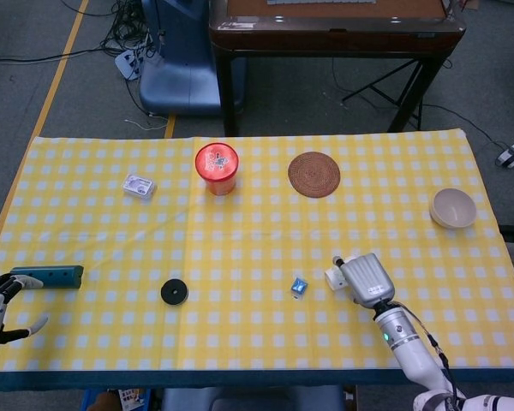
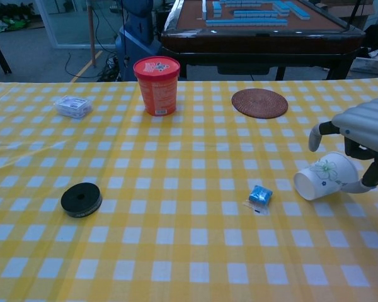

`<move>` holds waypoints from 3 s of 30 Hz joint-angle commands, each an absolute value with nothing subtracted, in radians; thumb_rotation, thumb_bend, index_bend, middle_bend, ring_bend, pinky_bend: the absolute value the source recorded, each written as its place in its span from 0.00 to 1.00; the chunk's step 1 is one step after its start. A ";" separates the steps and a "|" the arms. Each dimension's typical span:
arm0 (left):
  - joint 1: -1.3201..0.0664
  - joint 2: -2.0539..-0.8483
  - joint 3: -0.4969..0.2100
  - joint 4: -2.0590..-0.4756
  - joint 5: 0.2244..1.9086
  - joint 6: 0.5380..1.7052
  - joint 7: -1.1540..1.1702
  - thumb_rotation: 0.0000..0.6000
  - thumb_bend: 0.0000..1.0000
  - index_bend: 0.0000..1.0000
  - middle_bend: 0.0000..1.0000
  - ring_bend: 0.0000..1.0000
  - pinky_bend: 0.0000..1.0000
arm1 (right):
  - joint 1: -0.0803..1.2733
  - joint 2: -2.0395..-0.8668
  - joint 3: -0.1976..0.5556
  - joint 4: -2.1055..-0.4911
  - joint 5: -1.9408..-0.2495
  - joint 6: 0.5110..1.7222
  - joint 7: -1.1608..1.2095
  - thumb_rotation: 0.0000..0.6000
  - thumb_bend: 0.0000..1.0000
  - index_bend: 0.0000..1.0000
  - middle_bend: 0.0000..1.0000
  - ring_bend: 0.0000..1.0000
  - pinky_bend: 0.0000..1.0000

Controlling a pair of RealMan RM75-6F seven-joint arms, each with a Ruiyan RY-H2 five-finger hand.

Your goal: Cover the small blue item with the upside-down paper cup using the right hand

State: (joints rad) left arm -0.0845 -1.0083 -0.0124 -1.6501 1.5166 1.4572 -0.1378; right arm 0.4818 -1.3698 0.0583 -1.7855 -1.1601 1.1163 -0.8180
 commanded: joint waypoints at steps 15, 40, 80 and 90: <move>-0.084 -1.003 -0.011 -1.650 1.516 1.454 -0.153 1.00 0.10 0.46 0.37 0.24 0.38 | 0.546 -1.427 0.051 -1.727 -1.041 1.082 -0.886 1.00 0.08 0.32 1.00 0.99 1.00; -0.081 -0.994 -0.014 -1.641 1.510 1.455 -0.183 1.00 0.10 0.46 0.37 0.24 0.38 | 0.585 -1.515 0.029 -1.637 -1.035 1.091 -0.866 1.00 0.16 0.49 1.00 1.00 1.00; -0.080 -0.993 -0.012 -1.643 1.517 1.456 -0.183 1.00 0.10 0.46 0.37 0.24 0.38 | 0.462 -1.558 0.096 -1.546 -1.393 1.075 0.435 1.00 0.21 0.55 1.00 1.00 1.00; -0.080 -0.992 -0.008 -1.643 1.527 1.457 -0.184 1.00 0.10 0.46 0.37 0.24 0.38 | 0.471 -1.633 0.064 -1.392 -1.519 1.113 0.674 1.00 0.19 0.55 1.00 1.00 1.00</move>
State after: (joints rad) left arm -0.0804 -0.9917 -0.0077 -1.6433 1.5270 1.4569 -0.1843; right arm 0.4687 -1.6110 0.0768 -1.4230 -1.4879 1.0970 0.6353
